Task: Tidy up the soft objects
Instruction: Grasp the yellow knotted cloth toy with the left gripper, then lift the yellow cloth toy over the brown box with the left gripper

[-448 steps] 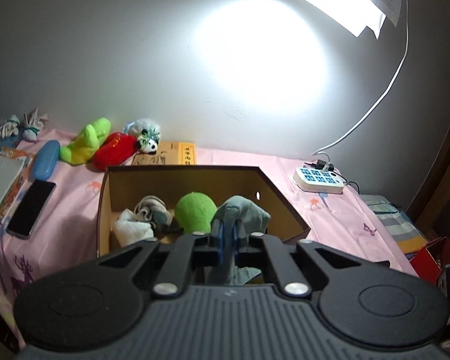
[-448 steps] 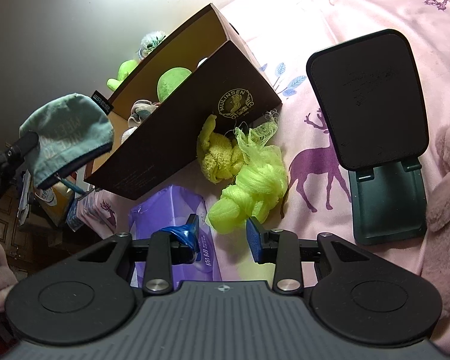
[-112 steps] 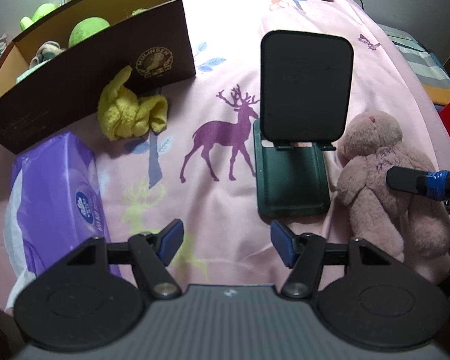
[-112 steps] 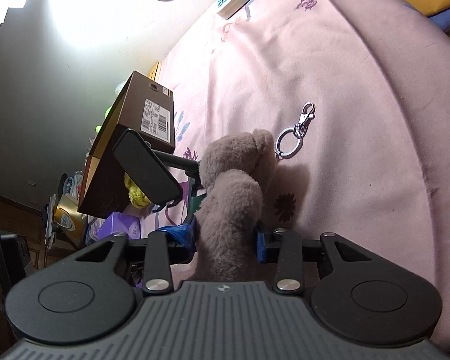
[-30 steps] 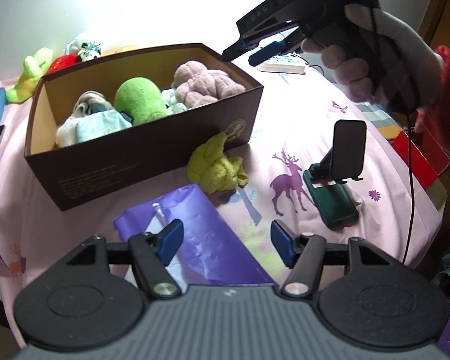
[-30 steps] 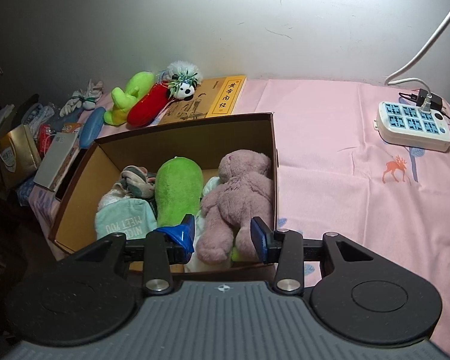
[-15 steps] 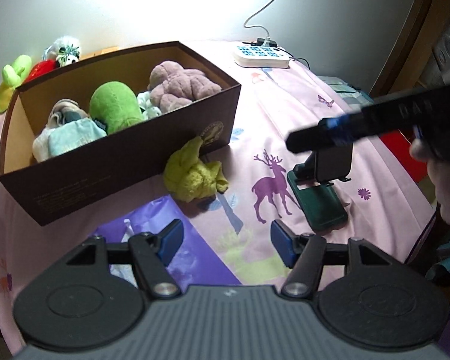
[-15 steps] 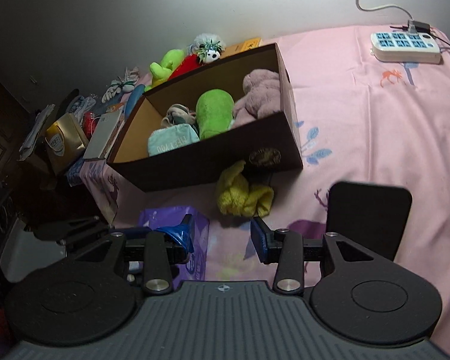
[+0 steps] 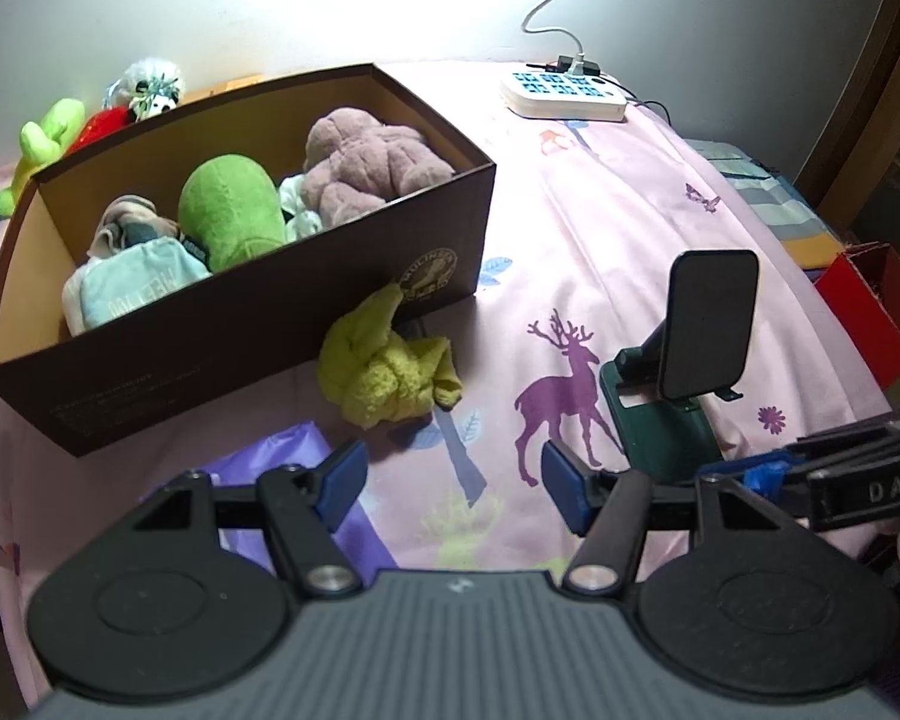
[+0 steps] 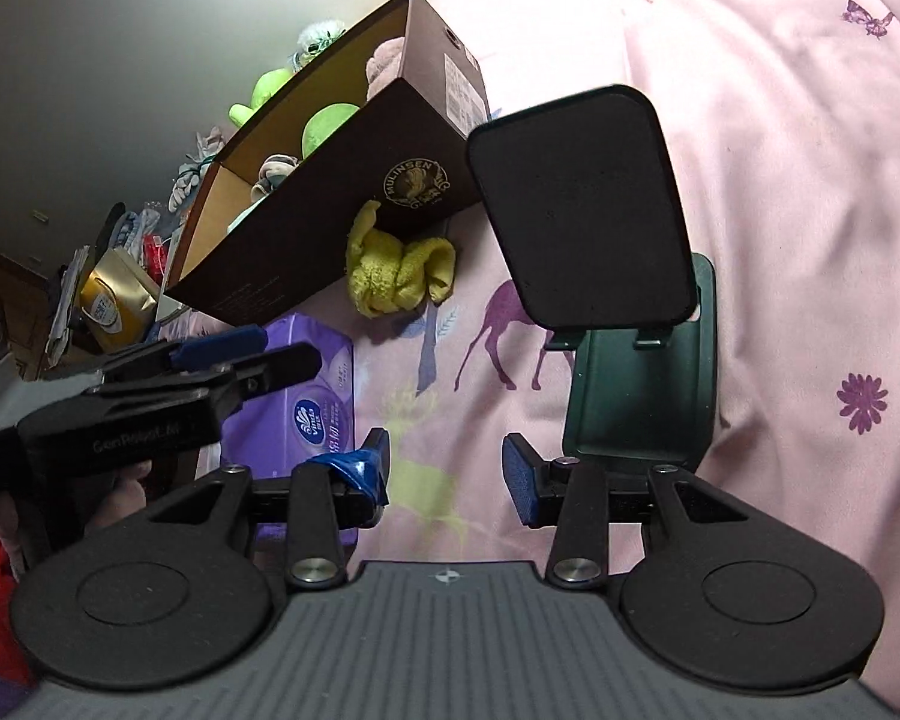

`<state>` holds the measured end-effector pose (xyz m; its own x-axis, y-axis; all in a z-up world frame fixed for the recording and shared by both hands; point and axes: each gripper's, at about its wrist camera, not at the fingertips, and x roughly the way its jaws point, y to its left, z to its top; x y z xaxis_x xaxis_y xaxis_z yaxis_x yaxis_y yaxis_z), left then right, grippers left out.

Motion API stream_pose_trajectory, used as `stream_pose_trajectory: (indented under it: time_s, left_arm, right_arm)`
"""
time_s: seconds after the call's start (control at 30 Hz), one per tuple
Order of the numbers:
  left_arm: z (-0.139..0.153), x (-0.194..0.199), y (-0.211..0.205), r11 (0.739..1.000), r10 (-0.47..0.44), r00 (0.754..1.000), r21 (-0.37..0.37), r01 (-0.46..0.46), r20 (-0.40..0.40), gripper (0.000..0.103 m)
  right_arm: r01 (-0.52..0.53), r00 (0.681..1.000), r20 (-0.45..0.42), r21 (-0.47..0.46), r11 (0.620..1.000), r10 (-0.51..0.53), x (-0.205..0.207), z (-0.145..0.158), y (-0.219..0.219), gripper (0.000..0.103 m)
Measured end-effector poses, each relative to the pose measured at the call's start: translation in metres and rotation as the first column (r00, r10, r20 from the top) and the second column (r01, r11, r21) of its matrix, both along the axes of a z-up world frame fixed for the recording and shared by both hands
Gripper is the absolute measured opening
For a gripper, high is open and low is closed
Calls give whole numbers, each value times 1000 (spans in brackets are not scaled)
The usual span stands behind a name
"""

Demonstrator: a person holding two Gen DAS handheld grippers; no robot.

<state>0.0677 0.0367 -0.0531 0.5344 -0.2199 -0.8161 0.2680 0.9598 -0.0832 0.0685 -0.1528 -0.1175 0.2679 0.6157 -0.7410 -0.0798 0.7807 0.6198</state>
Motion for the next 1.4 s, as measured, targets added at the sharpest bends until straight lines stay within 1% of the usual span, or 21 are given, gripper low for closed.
stream_pose_trajectory:
  time_s: [0.1, 0.27, 0.33, 0.47, 0.53, 0.63, 0.7, 0.87, 1.0, 1.07, 1.1, 1.13, 1.17, 1.27, 1.4]
  left_arm:
    - [-4, 13, -9, 998, 20, 1000, 52, -21, 7, 63]
    - [-14, 37, -19, 994, 59, 998, 97, -59, 8, 64]
    - [-21, 48, -19, 990, 83, 997, 114, -82, -5, 64]
    - [-34, 69, -13, 987, 148, 987, 77, -143, -67, 64]
    - [-39, 76, -12, 985, 168, 982, 59, -164, -82, 64]
    - [-47, 82, -15, 979, 196, 976, 75, -189, -94, 64]
    - [-52, 84, -19, 976, 205, 975, 88, -197, -91, 64]
    - [-60, 89, -25, 956, 262, 964, 149, -252, -52, 64]
    - [-63, 87, -27, 946, 289, 957, 164, -280, -34, 64]
    - [-63, 85, -29, 942, 294, 955, 173, -287, -21, 59]
    - [-63, 84, -30, 941, 294, 956, 178, -287, -13, 53]
    - [-63, 83, -31, 940, 295, 955, 184, -289, -8, 52]
    - [-63, 82, -31, 938, 299, 954, 183, -294, -3, 48]
    - [-60, 80, -29, 936, 315, 949, 168, -311, 4, 45]
    - [-51, 73, -29, 942, 317, 948, 120, -315, -4, 40]
  right_arm:
    - [-12, 1000, -21, 22, 1000, 12, -2, -6, -8, 25]
    - [-45, 999, -10, 32, 998, 46, -5, -7, -19, 25]
    - [-43, 999, -8, 39, 998, 44, -5, -8, -26, 25]
    - [-36, 999, -27, 56, 998, 38, -4, -14, -37, 25]
    - [-38, 999, -33, 61, 997, 40, -6, -17, -42, 25]
    - [-33, 999, -30, 65, 997, 35, -7, -18, -52, 25]
    - [-34, 999, -30, 67, 997, 36, -6, -19, -57, 25]
    - [-34, 998, -43, 80, 996, 37, -4, -23, -67, 25]
    - [-40, 998, -52, 93, 995, 45, 0, -27, -70, 26]
    - [-51, 997, -57, 98, 994, 56, 2, -29, -68, 26]
    - [-57, 996, -58, 100, 993, 63, 3, -30, -67, 26]
    - [-63, 996, -58, 102, 993, 69, 4, -30, -67, 26]
    - [-68, 996, -58, 103, 992, 74, 5, -29, -67, 26]
    - [-81, 994, -58, 107, 991, 88, 7, -30, -65, 26]
    - [-101, 993, -53, 109, 989, 107, 11, -30, -60, 26]
